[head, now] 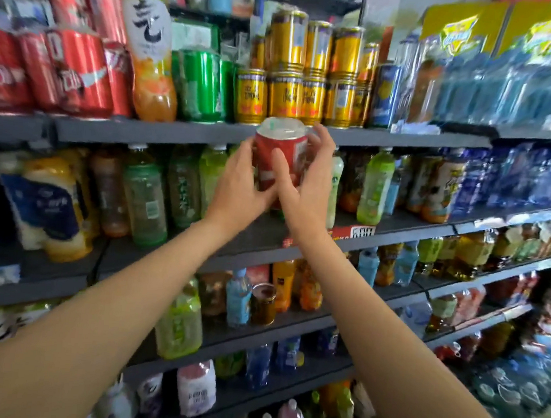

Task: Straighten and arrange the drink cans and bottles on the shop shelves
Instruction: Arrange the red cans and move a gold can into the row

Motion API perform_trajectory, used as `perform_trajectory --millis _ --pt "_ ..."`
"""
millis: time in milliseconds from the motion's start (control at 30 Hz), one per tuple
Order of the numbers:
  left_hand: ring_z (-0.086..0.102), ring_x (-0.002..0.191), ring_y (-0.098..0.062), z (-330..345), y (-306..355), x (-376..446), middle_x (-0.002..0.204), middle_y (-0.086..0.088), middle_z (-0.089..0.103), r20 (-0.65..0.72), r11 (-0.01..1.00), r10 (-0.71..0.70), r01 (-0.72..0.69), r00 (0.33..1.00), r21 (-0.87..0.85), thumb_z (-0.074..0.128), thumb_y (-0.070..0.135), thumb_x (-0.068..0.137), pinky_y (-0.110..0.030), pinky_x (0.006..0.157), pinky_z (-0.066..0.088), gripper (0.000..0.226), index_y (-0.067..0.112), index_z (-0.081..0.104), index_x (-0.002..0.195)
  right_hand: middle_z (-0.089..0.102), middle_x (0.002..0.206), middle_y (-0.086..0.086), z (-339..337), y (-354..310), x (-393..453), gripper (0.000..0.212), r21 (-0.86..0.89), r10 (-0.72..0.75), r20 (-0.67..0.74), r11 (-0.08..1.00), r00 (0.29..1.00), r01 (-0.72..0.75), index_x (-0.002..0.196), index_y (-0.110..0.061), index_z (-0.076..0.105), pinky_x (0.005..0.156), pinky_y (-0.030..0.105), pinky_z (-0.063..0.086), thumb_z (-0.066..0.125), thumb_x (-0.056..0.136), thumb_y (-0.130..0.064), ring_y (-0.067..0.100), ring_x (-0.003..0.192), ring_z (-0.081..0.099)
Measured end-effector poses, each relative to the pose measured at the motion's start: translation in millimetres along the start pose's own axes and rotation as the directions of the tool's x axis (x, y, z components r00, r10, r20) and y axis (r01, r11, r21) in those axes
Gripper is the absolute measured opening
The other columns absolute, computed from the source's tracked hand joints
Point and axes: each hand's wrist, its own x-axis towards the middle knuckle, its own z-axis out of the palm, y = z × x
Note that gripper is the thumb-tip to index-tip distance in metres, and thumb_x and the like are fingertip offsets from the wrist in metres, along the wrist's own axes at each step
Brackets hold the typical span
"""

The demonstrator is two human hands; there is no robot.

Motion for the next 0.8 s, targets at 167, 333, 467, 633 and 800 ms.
perform_trajectory --millis 167,333,467,633,800 --pt "0.052 0.112 -0.014 25.5 18.2 34.6 0.122 -0.003 0.055 -0.12 0.998 -0.027 0.019 0.992 -0.064 0.065 0.042 0.082 -0.018 0.086 0.038 0.061 0.011 0.042 0.129 0.051 0.128 0.01 -17.0 21.1 28.4 0.06 0.025 -0.039 0.094 0.999 0.995 0.037 0.137 -0.007 0.032 0.099 0.043 0.044 0.041 0.09 -0.043 0.018 0.118 0.052" --pt "0.054 0.109 -0.016 51.9 16.3 63.3 0.12 -0.004 0.056 -0.219 0.993 -0.066 0.044 0.973 -0.106 0.052 0.062 0.077 -0.03 0.09 0.046 0.07 0.015 0.042 0.128 0.047 0.137 0.001 -35.3 42.7 70.5 0.06 0.054 -0.152 0.247 0.988 0.957 0.143 0.142 -0.014 0.031 0.103 0.038 0.042 0.039 0.088 -0.04 0.016 0.121 0.05" --pt "0.053 0.11 -0.016 50.7 12.0 77.2 0.122 -0.003 0.055 -0.309 0.994 -0.067 0.035 0.949 -0.108 0.045 0.063 0.077 -0.035 0.094 0.046 0.073 0.015 0.042 0.132 0.041 0.14 -0.001 -28.2 53.7 87.7 0.069 0.065 -0.193 0.384 0.981 0.903 0.182 0.147 -0.019 0.02 0.101 0.037 0.045 0.045 0.087 -0.041 0.014 0.121 0.05" --pt "0.053 0.111 -0.017 16.7 -7.7 80.4 0.122 -0.004 0.056 -0.339 0.999 -0.053 0.051 0.939 -0.017 0.043 0.064 0.078 -0.039 0.096 0.045 0.073 0.014 0.044 0.132 0.041 0.142 0.005 5.4 41.5 89.6 0.079 0.106 -0.221 0.436 0.975 0.872 0.194 0.146 -0.018 0.016 0.099 0.033 0.048 0.062 0.084 -0.035 0.01 0.122 0.048" --pt "0.047 0.122 -0.014 -59.6 -28.8 70.6 0.134 -0.003 0.051 -0.374 0.996 -0.053 0.077 0.926 0.051 0.043 0.058 0.084 -0.023 0.103 0.036 0.07 0.014 0.039 0.138 0.049 0.133 0.005 73.1 3.3 73.3 0.076 0.193 -0.248 0.381 0.964 0.891 0.185 0.143 -0.011 0.026 0.092 0.031 0.051 0.069 0.082 -0.023 0.009 0.115 0.053"
